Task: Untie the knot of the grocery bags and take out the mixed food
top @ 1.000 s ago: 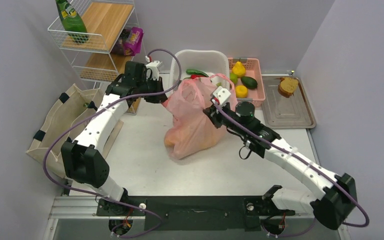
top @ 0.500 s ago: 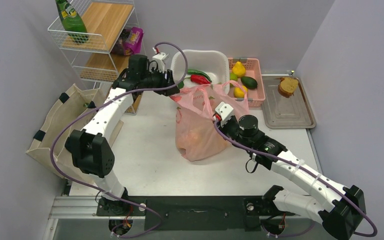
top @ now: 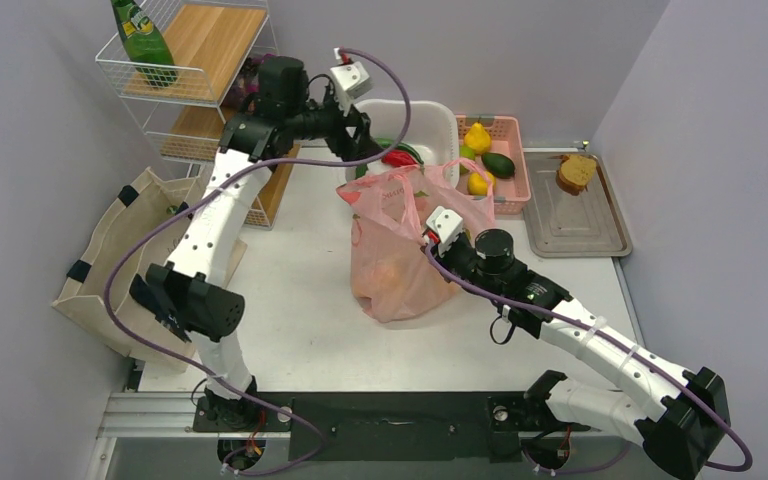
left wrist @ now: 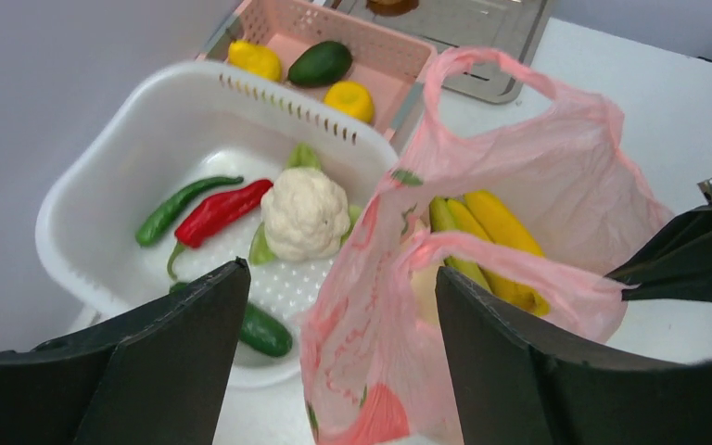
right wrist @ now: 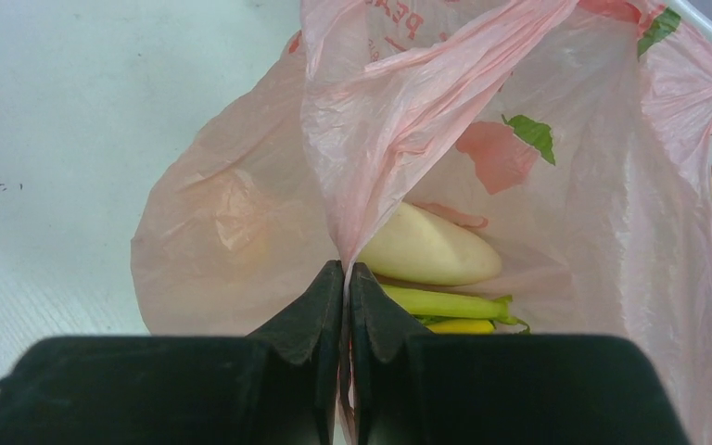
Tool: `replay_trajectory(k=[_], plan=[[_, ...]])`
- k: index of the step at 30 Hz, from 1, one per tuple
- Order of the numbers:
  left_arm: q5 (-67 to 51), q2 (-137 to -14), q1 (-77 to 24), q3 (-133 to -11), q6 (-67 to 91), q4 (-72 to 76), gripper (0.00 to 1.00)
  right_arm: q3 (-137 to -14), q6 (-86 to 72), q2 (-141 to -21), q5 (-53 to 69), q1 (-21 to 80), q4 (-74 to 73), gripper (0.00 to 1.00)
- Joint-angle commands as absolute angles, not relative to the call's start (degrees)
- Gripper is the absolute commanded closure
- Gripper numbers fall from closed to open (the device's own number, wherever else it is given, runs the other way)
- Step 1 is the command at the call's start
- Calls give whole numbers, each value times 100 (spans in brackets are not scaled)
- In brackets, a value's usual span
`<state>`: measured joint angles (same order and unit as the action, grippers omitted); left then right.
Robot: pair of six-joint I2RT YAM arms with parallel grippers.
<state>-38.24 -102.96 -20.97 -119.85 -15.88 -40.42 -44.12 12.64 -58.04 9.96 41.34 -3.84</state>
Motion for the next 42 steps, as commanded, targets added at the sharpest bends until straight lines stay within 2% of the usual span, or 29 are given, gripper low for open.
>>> replay_trajectory(k=[1, 4, 6, 14, 15, 16, 17, 18, 20, 22, 24, 28, 31, 34, 36, 42], plan=[[-3971, -11297, -2478, -13301, -2552, -5534, 28, -4612, 1331, -5759, 1089, 4166, -91, 97], [-4130, -11962, -2679, -14290, -2646, -6056, 28, -4595, 1312, -5745, 1057, 4173, -84, 97], [-4200, -12110, -2763, -14472, -2691, -6275, 26, -4578, 1318, -5725, 1030, 4179, -93, 97], [-4613, -12006, -2882, -13837, -2707, -6471, 27, -4464, 1395, -5672, 998, 4177, -65, 97], [-4711, -12002, -2882, -13835, -2700, -6559, 31, -4456, 1401, -5672, 991, 4180, -63, 97], [-4768, -11999, -2883, -13852, -2695, -6611, 45, -4456, 1399, -5670, 982, 4174, -62, 97], [-4899, -11982, -2876, -13878, -2713, -6737, 53, -4452, 1398, -5682, 974, 4172, -62, 97], [-5079, -11968, -2866, -13957, -2732, -6898, 72, -4449, 1398, -5683, 964, 4169, -66, 97], [-5345, -11843, -2825, -14020, -2840, -7075, 93, -4448, 1397, -5686, 934, 4166, -81, 97], [-5483, -11512, -2762, -13807, -2794, -7011, 100, -4439, 1393, -5674, 877, 4168, -84, 98], [-5443, -10969, -2706, -13203, -2753, -6689, 100, -4424, 1334, -5665, 801, 4162, -56, 98], [-5219, -9240, -2530, -10926, -2848, -5145, 100, -4477, 997, -5725, 681, 4051, -53, 100], [-4927, -7871, -2588, -9156, -3903, -4774, 100, -4549, 543, -5814, 658, 3837, -67, 100], [-4436, -7395, -2845, -8348, -5512, -5537, 100, -4584, 142, -5879, 731, 3638, -83, 100], [-4229, -7303, -2931, -7888, -5988, -5802, 100, -4610, 25, -5881, 773, 3549, -65, 100], [-3080, -7175, -3109, -6243, -6734, -5221, 100, -4617, 174, -5644, 1153, 3539, -131, 100]])
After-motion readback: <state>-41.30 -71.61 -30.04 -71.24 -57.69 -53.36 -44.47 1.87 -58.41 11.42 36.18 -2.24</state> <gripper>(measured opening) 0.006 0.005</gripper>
